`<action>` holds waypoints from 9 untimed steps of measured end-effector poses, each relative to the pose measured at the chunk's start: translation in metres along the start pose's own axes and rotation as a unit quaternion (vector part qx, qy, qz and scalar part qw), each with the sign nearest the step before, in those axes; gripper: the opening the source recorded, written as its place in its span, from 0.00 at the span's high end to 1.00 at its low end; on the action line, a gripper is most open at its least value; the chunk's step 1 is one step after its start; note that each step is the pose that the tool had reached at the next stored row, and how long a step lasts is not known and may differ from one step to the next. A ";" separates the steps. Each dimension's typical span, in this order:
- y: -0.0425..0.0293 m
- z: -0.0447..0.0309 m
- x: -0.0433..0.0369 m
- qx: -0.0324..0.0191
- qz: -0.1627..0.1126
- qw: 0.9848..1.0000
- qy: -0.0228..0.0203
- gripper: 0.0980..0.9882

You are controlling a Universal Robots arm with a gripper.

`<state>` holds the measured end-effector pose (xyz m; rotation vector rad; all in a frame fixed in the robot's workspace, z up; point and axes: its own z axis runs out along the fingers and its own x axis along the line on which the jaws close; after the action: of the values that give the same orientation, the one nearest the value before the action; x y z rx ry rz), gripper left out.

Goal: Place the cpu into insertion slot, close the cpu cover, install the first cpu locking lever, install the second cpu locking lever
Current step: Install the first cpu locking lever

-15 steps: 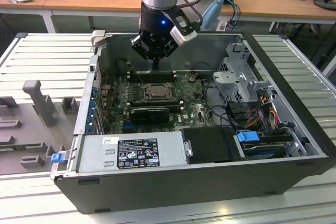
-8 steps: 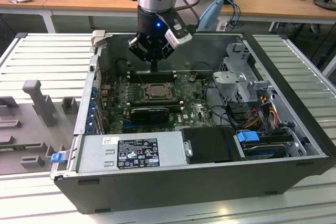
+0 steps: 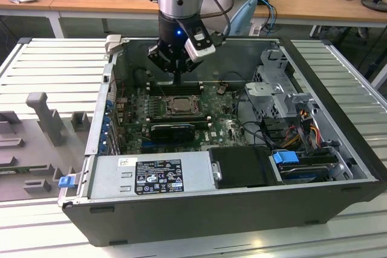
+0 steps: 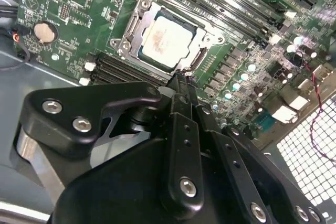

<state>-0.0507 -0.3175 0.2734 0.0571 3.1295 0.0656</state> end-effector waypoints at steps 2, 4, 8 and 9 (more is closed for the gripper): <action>-0.0001 0.0002 0.0028 0.000 0.000 1.000 0.000 0.99; -0.0003 0.0001 0.0078 0.000 0.000 1.000 0.000 0.99; -0.0007 0.0004 0.0191 0.000 0.000 1.000 0.000 0.99; -0.0007 0.0005 0.0199 0.000 0.002 1.000 0.000 0.99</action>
<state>-0.0707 -0.3174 0.2726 0.0626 3.1291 0.0662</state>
